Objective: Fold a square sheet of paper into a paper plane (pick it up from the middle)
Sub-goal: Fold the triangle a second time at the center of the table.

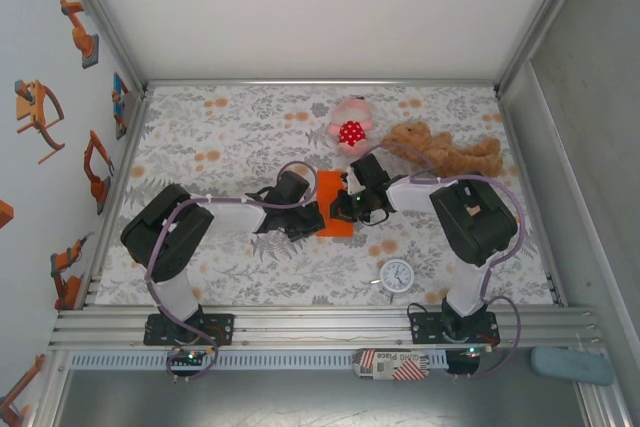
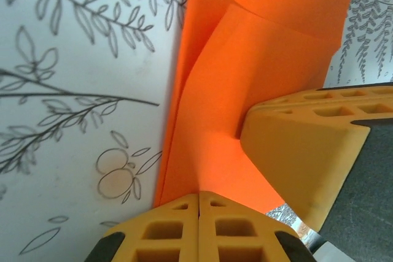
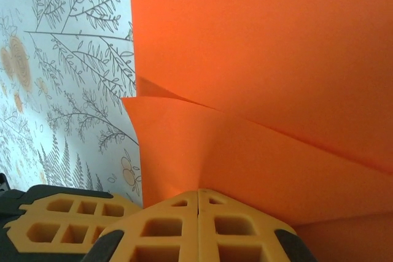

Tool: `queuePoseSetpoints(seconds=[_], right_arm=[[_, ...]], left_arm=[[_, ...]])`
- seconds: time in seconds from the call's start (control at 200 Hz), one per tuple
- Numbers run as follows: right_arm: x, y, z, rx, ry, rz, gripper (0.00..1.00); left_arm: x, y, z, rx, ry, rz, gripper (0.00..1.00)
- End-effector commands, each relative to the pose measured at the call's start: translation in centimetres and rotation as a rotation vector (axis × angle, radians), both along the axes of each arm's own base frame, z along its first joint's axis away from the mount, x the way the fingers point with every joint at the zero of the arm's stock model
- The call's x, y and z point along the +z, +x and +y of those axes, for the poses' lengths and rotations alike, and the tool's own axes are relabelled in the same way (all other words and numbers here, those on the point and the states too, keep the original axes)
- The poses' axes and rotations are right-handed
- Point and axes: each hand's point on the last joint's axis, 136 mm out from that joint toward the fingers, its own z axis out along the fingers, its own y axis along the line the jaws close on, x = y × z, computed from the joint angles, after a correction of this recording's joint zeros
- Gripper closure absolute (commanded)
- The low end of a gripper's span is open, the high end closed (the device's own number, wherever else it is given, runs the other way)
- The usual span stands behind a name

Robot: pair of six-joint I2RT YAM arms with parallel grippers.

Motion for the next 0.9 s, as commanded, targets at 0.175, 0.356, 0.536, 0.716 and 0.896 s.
queuePoseSetpoints(seconds=[0.175, 0.356, 0.536, 0.716, 0.896], right_arm=[[-2.4, -0.1, -1.6, -0.009, -0.112, 0.021, 1.00], [-2.2, -0.2, -1.4, 0.003, -0.100, 0.023, 1.00], [1.2, 0.8, -0.1, 0.005, -0.015, -0.035, 1.00], [5.2, 2.0, -0.8, -0.091, 0.005, -0.119, 0.97], [4.8, 2.5, -4.4, -0.262, -0.058, -0.095, 0.78]], left_arm=[[-2.3, -4.2, 4.6, -0.009, 0.155, 0.099, 0.97], [-1.1, -4.1, 5.2, -0.022, 0.172, 0.066, 0.97], [3.9, -1.5, 2.0, -0.058, 0.038, -0.070, 0.95], [5.5, 0.7, 0.0, -0.059, -0.003, -0.140, 0.90], [5.4, 3.1, -1.4, -0.015, -0.020, -0.160, 0.80]])
